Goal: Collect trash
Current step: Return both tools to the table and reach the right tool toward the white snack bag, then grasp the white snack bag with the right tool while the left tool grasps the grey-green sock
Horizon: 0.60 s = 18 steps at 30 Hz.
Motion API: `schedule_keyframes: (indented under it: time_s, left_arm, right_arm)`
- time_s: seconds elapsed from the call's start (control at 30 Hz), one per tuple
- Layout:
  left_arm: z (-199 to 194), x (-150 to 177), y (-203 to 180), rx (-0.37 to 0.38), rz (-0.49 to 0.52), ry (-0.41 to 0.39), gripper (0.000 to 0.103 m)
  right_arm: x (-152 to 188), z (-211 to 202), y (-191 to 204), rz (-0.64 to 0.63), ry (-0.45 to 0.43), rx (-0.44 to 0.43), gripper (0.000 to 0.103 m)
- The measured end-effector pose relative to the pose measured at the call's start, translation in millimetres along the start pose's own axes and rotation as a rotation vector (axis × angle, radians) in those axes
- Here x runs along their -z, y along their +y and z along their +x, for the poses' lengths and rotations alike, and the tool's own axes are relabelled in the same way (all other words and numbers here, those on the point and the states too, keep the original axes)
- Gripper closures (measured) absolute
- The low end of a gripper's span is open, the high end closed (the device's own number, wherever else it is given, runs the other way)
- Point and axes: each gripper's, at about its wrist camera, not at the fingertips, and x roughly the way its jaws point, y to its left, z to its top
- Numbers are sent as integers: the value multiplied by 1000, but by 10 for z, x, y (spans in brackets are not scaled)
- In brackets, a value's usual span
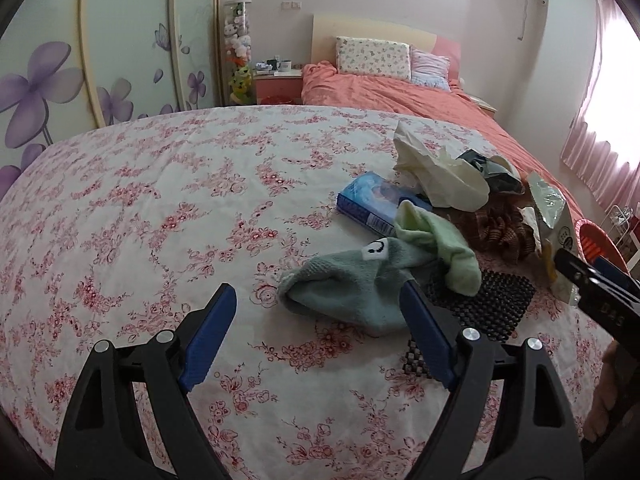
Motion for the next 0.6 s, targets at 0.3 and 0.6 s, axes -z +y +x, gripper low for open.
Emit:
schedule_keyframes:
  time_s: [0.3, 0.6]
  left_arm:
    - [91, -3, 61, 4, -20, 22, 20]
    - [121, -18, 29, 4, -6, 22, 20]
  right_arm:
    - [-99, 223, 75, -10, 51, 83, 24]
    - [-87, 161, -276, 103, 41, 10, 78]
